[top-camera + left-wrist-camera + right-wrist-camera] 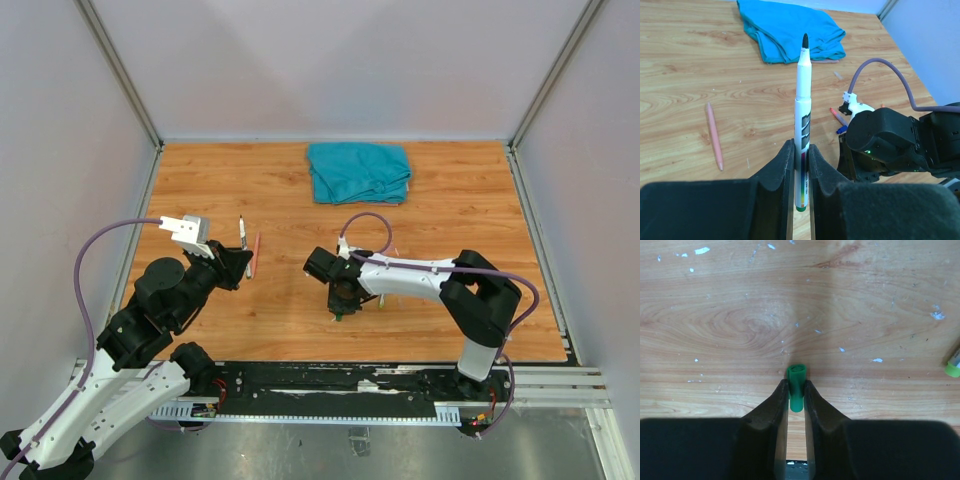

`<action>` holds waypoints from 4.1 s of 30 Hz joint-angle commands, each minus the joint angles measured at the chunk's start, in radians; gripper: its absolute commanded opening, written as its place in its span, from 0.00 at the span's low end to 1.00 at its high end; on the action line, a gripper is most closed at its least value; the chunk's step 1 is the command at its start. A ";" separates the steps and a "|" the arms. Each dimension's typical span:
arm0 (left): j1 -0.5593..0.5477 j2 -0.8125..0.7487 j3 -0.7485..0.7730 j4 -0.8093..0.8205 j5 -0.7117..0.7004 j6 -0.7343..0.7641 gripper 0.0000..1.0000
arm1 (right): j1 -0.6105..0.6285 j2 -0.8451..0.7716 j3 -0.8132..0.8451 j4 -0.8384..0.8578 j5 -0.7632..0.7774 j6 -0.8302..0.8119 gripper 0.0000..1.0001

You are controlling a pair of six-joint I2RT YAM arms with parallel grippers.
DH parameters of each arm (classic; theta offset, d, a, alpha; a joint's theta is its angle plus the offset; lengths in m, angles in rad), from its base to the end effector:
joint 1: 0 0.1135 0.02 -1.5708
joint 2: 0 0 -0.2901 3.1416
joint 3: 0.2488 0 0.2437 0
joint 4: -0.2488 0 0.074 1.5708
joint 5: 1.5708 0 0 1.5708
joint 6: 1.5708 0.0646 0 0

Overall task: Insert the pens into the pen caps
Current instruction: Insert the pen cap onto the pen.

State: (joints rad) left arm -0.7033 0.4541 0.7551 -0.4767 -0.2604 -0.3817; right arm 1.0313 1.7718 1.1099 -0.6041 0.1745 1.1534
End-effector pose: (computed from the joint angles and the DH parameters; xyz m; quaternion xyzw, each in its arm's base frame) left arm 0.0881 -0.0529 0.3442 0.0394 0.7635 -0.2436 0.5968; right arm 0.1855 0.2880 0.1687 0.0733 0.9820 0.0946 0.1461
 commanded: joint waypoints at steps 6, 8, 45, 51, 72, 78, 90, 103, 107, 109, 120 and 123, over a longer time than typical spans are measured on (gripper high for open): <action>0.002 -0.012 -0.008 0.019 0.003 0.013 0.01 | -0.022 -0.019 -0.021 -0.004 0.027 -0.330 0.04; 0.002 -0.011 -0.008 0.021 0.005 0.012 0.00 | -0.035 -0.018 -0.028 -0.007 0.023 -0.399 0.04; 0.002 -0.014 -0.012 0.019 -0.008 0.000 0.00 | -0.098 -0.028 -0.133 0.041 -0.043 -0.715 0.01; 0.002 -0.018 -0.008 0.013 -0.045 -0.006 0.00 | -0.099 -0.126 -0.192 0.126 -0.088 -0.767 0.01; 0.002 0.136 -0.031 0.071 -0.053 -0.028 0.01 | -0.344 -0.429 -0.417 0.405 -0.357 -0.690 0.01; 0.002 0.147 -0.077 0.147 0.009 -0.039 0.00 | -0.346 -0.557 -0.462 0.436 -0.253 -0.684 0.01; -0.007 0.209 -0.201 0.366 0.178 -0.140 0.00 | -0.354 -0.846 -0.610 0.583 -0.117 -0.719 0.01; -0.150 0.337 -0.339 0.586 0.203 -0.267 0.01 | -0.429 -0.977 -0.684 0.696 -0.275 -0.690 0.01; -0.221 0.367 -0.389 0.708 0.196 -0.276 0.00 | -0.428 -0.990 -0.691 0.739 -0.348 -0.678 0.01; -0.260 0.393 -0.396 0.747 0.173 -0.266 0.01 | -0.428 -1.000 -0.715 0.821 -0.398 -0.653 0.01; -0.394 0.498 -0.453 1.024 0.186 -0.224 0.00 | -0.427 -0.988 -0.845 1.255 -0.474 -0.379 0.01; -0.405 0.525 -0.456 1.067 0.212 -0.218 0.01 | -0.426 -0.972 -0.843 1.304 -0.476 -0.350 0.01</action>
State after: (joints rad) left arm -1.0904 0.9535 0.3073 0.4431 -0.0715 -0.6270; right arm 0.6132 0.7898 0.2726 0.5194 -0.2707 0.7139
